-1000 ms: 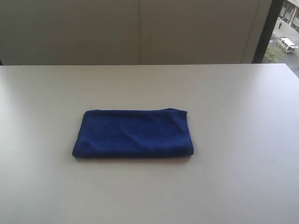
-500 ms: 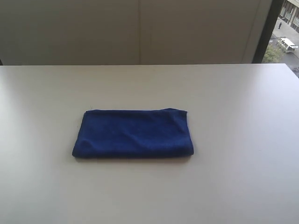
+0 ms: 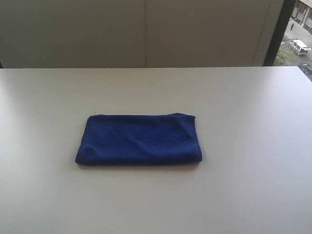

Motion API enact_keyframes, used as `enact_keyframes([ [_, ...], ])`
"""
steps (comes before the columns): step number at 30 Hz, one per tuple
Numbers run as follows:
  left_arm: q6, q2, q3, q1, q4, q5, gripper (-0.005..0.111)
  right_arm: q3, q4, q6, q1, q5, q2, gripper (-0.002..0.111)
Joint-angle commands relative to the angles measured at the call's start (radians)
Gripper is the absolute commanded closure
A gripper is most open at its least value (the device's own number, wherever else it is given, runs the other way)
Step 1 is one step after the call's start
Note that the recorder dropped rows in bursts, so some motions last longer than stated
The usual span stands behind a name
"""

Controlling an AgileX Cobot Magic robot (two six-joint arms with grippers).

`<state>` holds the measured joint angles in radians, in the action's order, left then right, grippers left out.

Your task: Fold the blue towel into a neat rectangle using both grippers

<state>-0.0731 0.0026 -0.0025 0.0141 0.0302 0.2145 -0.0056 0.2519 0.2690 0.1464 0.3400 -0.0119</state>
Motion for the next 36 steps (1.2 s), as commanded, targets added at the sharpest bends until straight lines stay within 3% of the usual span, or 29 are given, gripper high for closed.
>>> enact_keyframes([
  [1, -0.001, -0.003, 0.003, -0.002, -0.001, -0.004, 0.107, 0.006, 0.010, -0.005, 0.004, -0.012, 0.004, 0.108],
  [36, -0.001, -0.003, 0.003, -0.001, -0.001, -0.004, 0.107, 0.006, 0.010, -0.005, -0.041, -0.004, 0.004, 0.108],
])
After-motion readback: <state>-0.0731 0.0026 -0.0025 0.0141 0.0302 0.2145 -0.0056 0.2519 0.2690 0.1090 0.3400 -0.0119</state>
